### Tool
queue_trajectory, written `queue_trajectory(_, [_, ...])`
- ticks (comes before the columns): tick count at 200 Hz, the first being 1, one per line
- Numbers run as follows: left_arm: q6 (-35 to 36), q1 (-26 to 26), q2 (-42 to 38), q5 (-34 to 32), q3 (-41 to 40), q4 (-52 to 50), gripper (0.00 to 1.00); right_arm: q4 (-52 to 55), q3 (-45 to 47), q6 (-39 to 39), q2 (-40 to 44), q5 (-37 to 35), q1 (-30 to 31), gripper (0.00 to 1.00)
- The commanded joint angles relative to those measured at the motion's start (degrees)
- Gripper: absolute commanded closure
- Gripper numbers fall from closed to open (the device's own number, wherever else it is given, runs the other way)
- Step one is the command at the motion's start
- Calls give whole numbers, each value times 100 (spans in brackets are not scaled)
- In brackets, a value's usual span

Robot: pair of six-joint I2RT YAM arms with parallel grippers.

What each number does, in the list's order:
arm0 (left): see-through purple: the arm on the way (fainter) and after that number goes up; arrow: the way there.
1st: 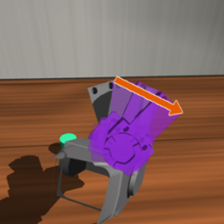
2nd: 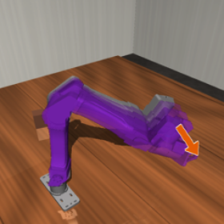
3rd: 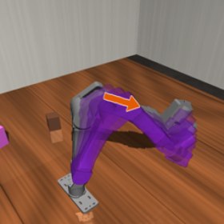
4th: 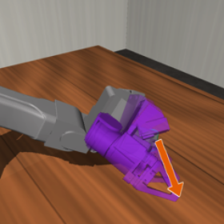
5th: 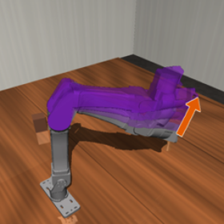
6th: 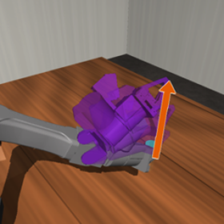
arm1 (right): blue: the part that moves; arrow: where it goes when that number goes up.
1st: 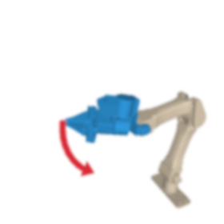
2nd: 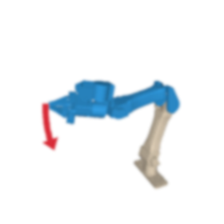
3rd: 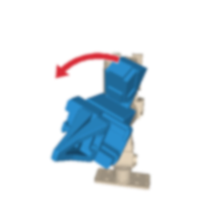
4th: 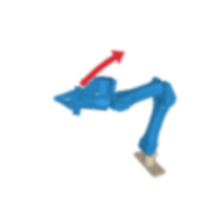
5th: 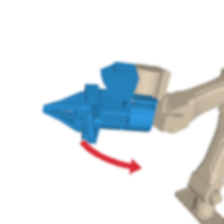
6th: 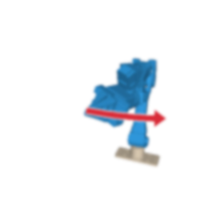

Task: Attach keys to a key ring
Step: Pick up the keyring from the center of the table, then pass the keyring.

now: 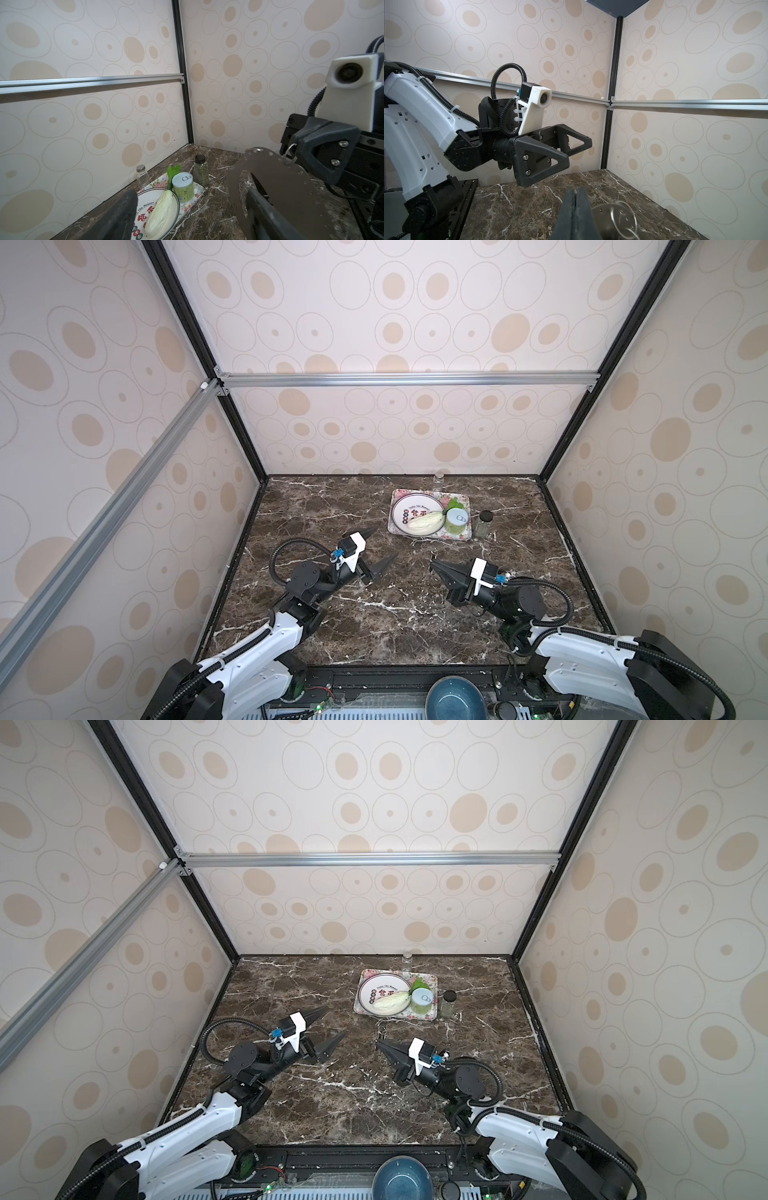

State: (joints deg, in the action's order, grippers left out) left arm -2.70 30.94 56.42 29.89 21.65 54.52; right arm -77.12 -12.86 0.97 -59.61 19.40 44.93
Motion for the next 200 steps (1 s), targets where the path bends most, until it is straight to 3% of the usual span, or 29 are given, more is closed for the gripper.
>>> queue_trajectory(1, [225,-10,80,533,224,120,20,-362,90,52,289,-119,-12,100])
queue_trajectory(83, [748,292,216,1286,433,-263,30,-363,51,10,268,347,-10,100])
queue_trajectory(200, [1740,869,288,1424,709,-1144,40,-372,48,16,305,600,-5,100])
